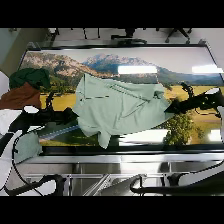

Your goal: Fold the shirts.

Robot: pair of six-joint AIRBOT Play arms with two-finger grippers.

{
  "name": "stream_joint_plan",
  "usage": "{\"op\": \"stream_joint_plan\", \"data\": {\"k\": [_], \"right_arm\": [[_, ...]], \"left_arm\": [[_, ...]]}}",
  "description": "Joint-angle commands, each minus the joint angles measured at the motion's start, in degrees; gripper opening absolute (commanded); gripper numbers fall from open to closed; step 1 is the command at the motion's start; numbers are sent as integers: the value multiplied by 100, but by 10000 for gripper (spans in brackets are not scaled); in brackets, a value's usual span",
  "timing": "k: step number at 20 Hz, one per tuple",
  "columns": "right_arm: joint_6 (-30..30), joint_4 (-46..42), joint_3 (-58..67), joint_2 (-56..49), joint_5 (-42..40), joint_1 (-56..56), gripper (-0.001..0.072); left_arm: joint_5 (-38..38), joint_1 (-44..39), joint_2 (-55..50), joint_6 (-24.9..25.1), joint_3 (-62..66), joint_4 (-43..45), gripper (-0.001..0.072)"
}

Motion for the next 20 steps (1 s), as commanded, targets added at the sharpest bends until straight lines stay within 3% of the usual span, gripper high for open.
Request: {"op": "stream_joint_plan", "data": {"k": [1,6,10,11,12,13,14,16,20], "right_arm": [[74,-70,-33,131,76,9,20],[70,-70,-37,127,35,9,20],[68,-44,-37,127,-140,11,20],[68,-46,-37,127,-140,11,20],[70,-33,-37,129,-136,11,20],[68,-11,-37,133,-127,11,20],[68,50,-35,136,-66,11,20],[44,286,-31,186,151,7,20],[-238,1349,179,931,229,-83,20]], "left_arm": [[-326,221,2,-164,-339,437,603],[9,514,0,-160,-949,361,602],[732,37,-2,-85,-988,-225,600],[909,-153,-2,2,-981,-407,487],[1038,-295,-2,140,-970,-581,183],[1106,-413,-2,328,-940,-745,53],[1086,-494,-2,444,-817,-802,15],[728,-494,9,483,-328,-796,13],[-654,-138,682,457,1316,-798,10]]}}
